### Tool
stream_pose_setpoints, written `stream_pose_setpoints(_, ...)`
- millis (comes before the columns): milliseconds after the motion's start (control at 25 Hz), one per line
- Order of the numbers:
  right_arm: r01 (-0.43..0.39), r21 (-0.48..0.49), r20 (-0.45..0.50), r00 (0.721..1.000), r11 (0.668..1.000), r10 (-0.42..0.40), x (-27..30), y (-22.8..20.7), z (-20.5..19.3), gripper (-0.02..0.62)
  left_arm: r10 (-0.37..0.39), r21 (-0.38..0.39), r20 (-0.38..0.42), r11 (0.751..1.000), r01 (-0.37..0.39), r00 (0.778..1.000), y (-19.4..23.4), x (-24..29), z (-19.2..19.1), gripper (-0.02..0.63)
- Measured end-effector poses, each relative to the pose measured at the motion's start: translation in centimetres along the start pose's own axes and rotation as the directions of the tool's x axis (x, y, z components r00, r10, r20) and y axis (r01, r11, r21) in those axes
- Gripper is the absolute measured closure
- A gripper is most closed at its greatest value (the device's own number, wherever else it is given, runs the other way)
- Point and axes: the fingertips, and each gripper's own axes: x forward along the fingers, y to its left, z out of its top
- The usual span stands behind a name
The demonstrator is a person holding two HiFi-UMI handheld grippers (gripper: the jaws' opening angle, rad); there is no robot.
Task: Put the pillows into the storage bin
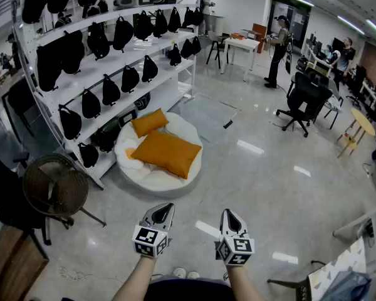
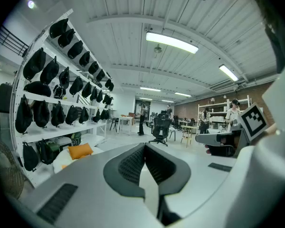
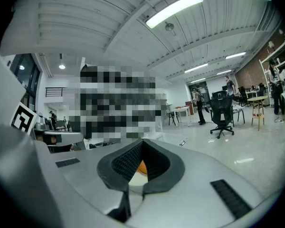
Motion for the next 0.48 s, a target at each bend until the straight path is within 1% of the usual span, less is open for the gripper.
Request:
stream_pose_setpoints(200,0.001,-0.004,0.011,1.000,1.000,-0.001,0.1,-0.6,0.1,0.594,-0.001,-0.007,-0.002,1.000,0.001,1.000,0.0,0.2,0.2,0.584)
stream_pose_setpoints(320,-0.001,0.012,0.004,1.000,1.000,0.001,-0.3,-0.5,0.1,0.594,-0.008,-0.009,-0.008,1.000,0.008,1.000,-0.5,0.1,0.1,0.584)
stream_pose_setpoints(480,0.016,0.042,0.013,1.000,0.999,-0.017,-0.8,-1.5,-0.4,0.594,-0.027,-0.020,-0.014,0.999,0.026,1.000,-1.0,0.3,-0.4,0.584)
